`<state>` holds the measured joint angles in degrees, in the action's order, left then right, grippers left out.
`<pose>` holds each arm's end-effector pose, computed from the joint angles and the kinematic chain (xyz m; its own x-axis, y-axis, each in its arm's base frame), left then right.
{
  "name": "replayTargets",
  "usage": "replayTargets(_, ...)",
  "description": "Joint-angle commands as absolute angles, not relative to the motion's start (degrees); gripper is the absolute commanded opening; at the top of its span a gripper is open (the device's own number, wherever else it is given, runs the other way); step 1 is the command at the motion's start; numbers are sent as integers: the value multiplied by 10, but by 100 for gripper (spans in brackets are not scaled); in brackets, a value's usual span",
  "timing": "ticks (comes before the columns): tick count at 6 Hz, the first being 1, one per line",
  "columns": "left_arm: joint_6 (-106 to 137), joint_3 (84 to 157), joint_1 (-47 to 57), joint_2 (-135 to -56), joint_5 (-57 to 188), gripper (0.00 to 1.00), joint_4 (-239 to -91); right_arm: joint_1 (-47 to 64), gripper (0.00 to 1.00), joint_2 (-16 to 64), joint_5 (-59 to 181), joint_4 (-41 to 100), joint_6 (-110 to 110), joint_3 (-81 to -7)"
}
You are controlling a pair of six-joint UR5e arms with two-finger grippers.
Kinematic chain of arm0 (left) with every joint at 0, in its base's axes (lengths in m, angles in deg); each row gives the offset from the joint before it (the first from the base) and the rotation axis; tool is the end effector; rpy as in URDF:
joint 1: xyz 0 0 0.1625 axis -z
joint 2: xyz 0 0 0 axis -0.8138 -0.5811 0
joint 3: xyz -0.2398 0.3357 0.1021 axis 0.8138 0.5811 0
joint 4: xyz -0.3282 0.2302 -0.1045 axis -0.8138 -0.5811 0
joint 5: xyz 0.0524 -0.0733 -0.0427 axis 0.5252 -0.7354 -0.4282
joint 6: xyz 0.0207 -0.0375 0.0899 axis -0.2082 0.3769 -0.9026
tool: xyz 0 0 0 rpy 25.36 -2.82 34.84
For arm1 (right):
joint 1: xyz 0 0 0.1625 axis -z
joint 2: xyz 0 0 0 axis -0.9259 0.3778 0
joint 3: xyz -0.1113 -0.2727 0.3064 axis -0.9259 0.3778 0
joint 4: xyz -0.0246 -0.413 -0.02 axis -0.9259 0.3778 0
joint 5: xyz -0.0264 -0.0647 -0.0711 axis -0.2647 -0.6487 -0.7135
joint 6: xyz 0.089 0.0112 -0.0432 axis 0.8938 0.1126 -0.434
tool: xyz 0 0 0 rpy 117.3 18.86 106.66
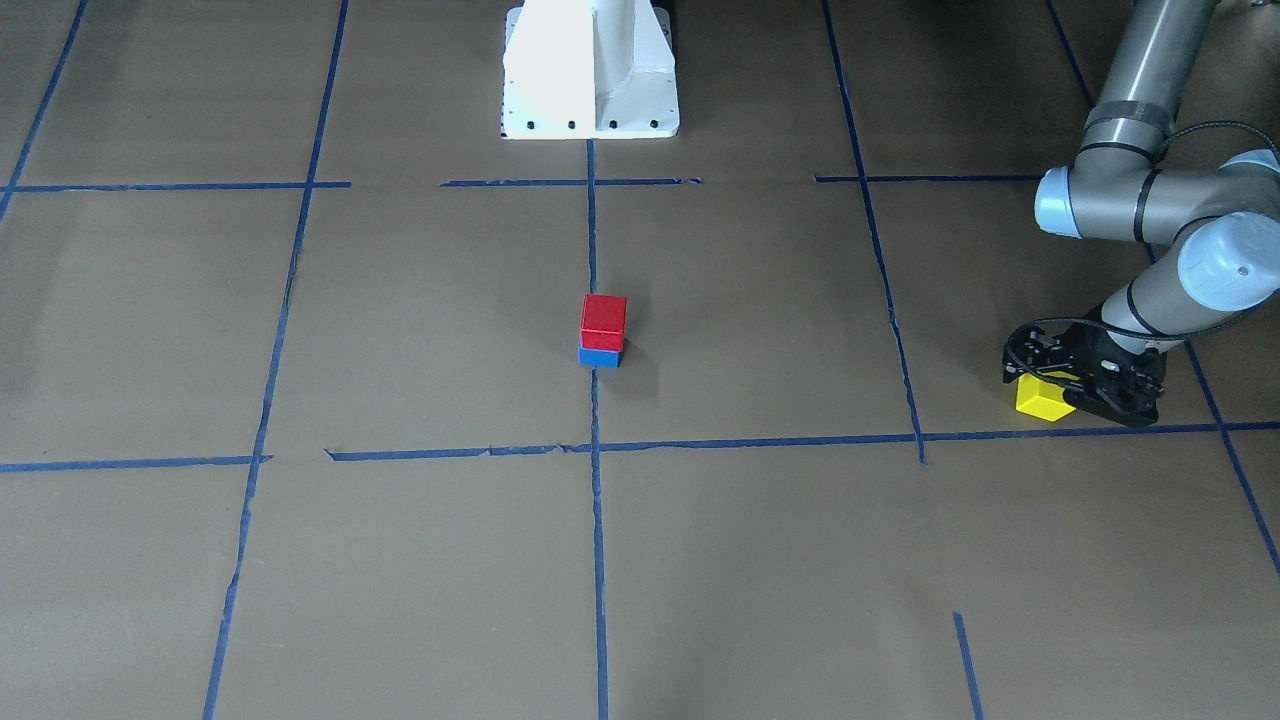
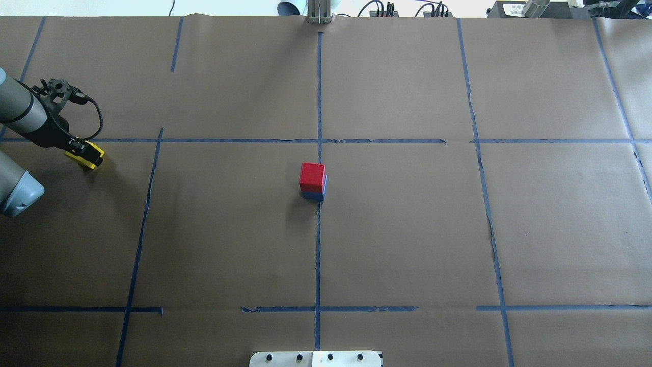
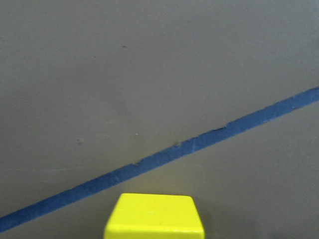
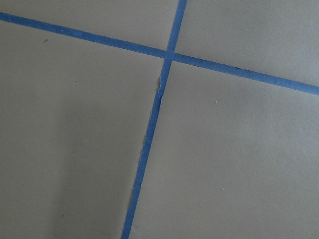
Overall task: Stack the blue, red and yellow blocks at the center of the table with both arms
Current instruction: 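Carry the yellow block with the left gripper above the red block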
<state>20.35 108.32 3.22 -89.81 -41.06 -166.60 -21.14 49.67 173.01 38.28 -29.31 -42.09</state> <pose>0.2697 -0.5607 0.5748 0.6253 0.3945 -0.6733 -0.2667 0.9189 0.2907 0.0549 -0.4483 0.6885 0.6889 -0.2287 0.6878 0.1743 0.9733 0.1491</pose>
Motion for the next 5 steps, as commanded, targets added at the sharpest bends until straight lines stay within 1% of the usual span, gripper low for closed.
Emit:
replayTargets(1, 205, 1104, 32, -916, -410, 0, -1653, -211, 100, 497, 1731, 383, -293, -421)
replayTargets(2, 212, 1140, 32, -945, -408, 0, -1585, -211, 100, 497, 1730, 383, -293, -421)
replayTargets(3, 272, 1182, 31, -984, -405, 0, -1508, -211, 100, 497, 1731, 383, -293, -422)
replayTargets(5, 414, 1233, -23, -1069, -405, 0, -1402, -211, 100, 497, 1731, 382, -293, -423)
